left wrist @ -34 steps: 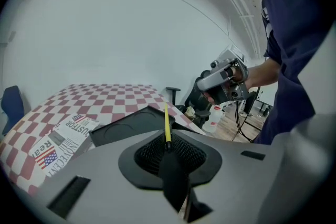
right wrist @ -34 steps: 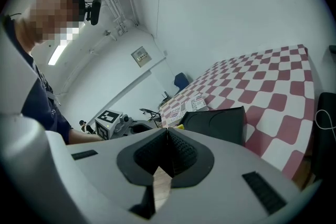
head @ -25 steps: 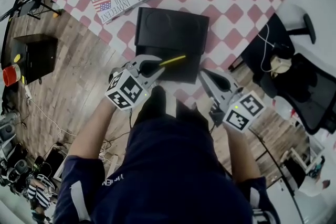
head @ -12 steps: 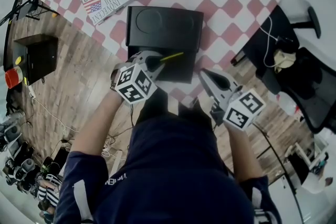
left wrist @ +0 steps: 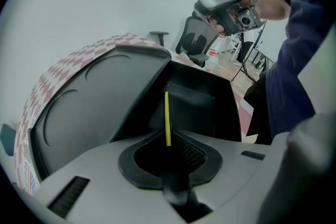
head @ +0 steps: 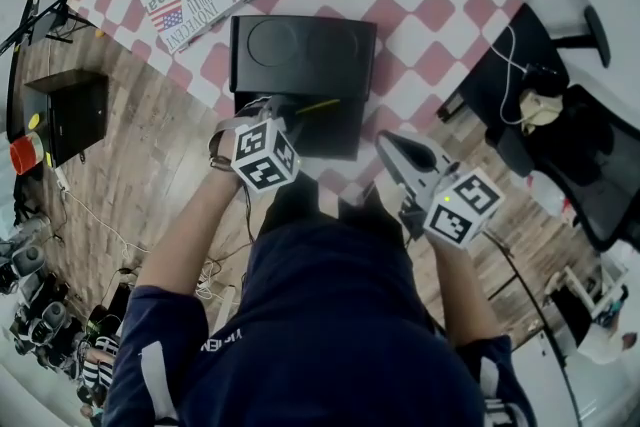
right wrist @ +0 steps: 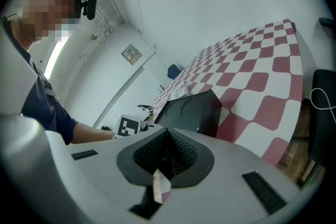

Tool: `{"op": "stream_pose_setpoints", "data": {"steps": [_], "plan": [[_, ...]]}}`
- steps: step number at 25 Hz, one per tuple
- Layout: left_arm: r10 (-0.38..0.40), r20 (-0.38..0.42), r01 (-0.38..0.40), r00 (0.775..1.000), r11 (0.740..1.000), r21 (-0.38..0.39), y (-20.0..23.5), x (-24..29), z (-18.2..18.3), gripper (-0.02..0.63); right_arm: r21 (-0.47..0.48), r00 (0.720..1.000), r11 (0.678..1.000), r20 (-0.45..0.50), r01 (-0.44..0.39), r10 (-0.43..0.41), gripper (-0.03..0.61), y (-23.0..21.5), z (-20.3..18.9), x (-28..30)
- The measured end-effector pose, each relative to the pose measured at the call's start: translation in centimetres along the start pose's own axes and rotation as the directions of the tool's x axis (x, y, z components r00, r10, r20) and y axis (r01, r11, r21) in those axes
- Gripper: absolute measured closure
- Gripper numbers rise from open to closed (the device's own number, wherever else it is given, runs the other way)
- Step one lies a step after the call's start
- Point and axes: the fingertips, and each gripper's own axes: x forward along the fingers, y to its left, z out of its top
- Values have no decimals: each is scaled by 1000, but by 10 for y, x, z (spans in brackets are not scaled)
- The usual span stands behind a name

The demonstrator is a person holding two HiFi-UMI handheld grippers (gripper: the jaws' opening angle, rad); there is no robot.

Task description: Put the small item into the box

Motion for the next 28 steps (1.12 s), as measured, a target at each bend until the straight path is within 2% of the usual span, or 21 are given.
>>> {"op": "stream_pose_setpoints", "data": {"steps": [4, 10, 14, 17, 19, 22, 28], "plan": [[6, -28, -6, 1000, 1000, -2, -1, 3, -2, 537, 5, 1000, 1000, -4, -2, 2, 561, -2, 0, -3], [-21, -29, 20, 999, 1000, -12, -8, 1, -3, 456, 0, 1000, 1000, -6, -6, 6, 561, -2, 0, -1], [-7, 33, 10, 999, 998, -63, -10, -17, 4, 454, -19, 1000, 1000, 4, -20, 20, 561, 6, 8, 1], [28, 128, -10, 991, 990, -138, -8, -42, 14, 458, -39, 999, 999, 13, -30, 30, 561, 14, 15, 2], [62, 208, -18, 976, 978, -208, -4, -63, 22, 469, -58, 999, 998, 18, -38, 39, 561, 20, 20, 4], [130, 312, -31, 941, 952, -303, 5, -96, 32, 490, -97, 999, 994, 17, -48, 50, 561, 31, 26, 7], [256, 431, -75, 865, 916, -394, 15, -159, 43, 535, -189, 999, 981, 17, -45, 49, 561, 52, 36, 9]]}}
